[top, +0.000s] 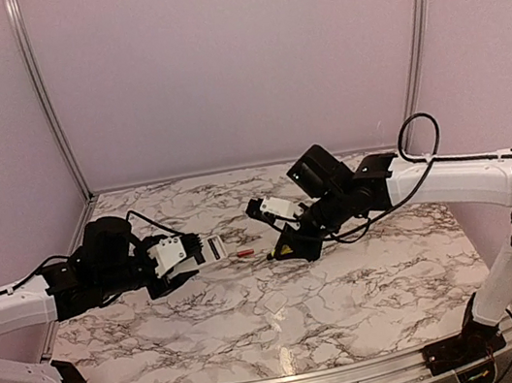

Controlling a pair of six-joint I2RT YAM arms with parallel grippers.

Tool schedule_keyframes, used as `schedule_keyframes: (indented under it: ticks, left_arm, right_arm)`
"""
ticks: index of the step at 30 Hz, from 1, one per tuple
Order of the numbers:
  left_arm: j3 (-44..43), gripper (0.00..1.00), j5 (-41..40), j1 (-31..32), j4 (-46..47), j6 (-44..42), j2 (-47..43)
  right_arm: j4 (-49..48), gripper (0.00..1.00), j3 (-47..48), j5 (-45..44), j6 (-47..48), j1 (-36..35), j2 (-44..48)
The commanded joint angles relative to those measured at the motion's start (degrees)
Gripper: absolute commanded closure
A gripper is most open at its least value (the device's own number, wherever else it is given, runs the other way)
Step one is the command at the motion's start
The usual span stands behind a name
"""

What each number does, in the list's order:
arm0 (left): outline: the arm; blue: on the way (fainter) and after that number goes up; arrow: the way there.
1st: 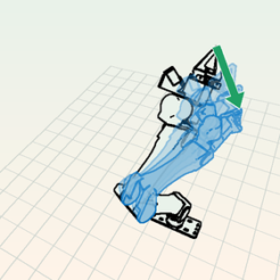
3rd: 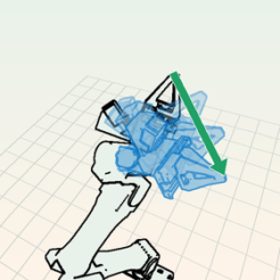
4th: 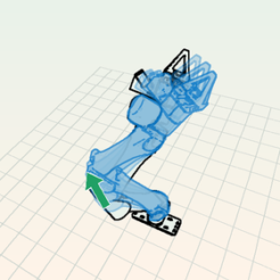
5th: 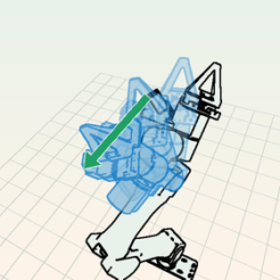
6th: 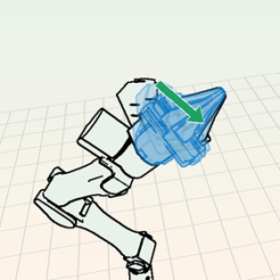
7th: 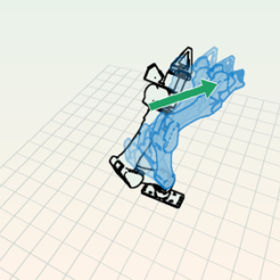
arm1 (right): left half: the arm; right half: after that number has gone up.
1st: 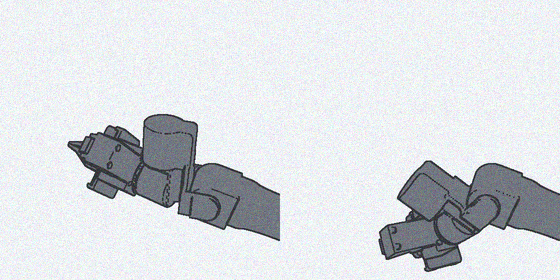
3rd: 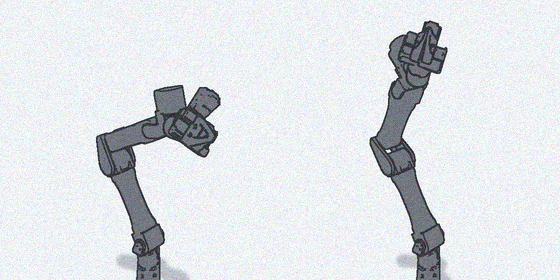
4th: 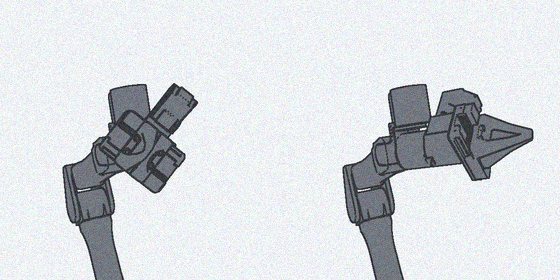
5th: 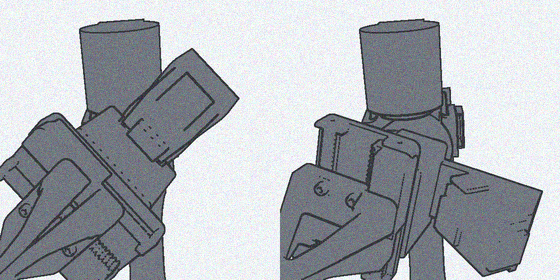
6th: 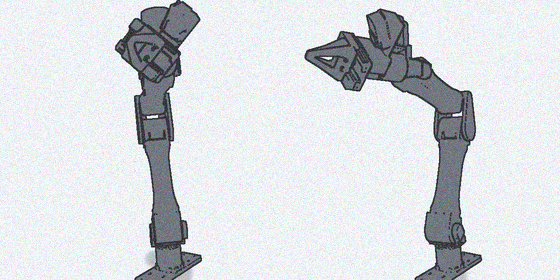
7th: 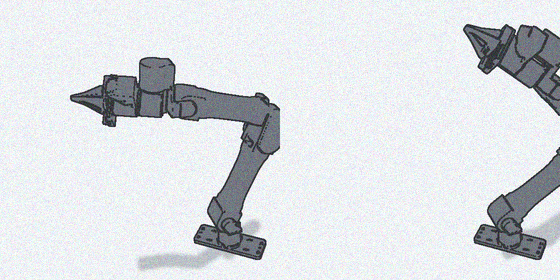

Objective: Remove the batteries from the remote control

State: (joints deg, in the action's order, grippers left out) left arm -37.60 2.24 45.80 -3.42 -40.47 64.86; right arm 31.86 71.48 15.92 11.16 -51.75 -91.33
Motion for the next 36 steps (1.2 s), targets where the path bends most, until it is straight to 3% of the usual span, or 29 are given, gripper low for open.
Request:
schedule_keyframes:
  ticks: [1,13,24,30,36]
  left_arm:
    - [0.87,1.0,0.32,-0.27,-1.3,3.3,-4.24]
    - [2.62,1.0,1.4,-0.12,-6.91,9.47,-12.69]
    - [2.9,1.0,1.97,0.17,-7.77,13.19,-14.95]
    - [2.36,1.0,1.65,0.23,-7.58,13.01,-13.92]
    - [3.4,1.0,2.12,0.32,-5.91,13.73,-13.37]
  right_arm:
    - [-2.41,1.0,6.47,-3.43,-3.78,2.96,-5.02]
    - [-2.97,1.0,27.83,-2.82,-10.07,11.17,-25.42]
    - [-2.31,1.0,43.54,0.28,-17.14,13.33,-41.6]
    - [0.82,1.0,44.45,0.33,-18.72,13.6,-44.71]
    - [0.03,1.0,37.01,-1.13,-19.04,13.6,-39.19]
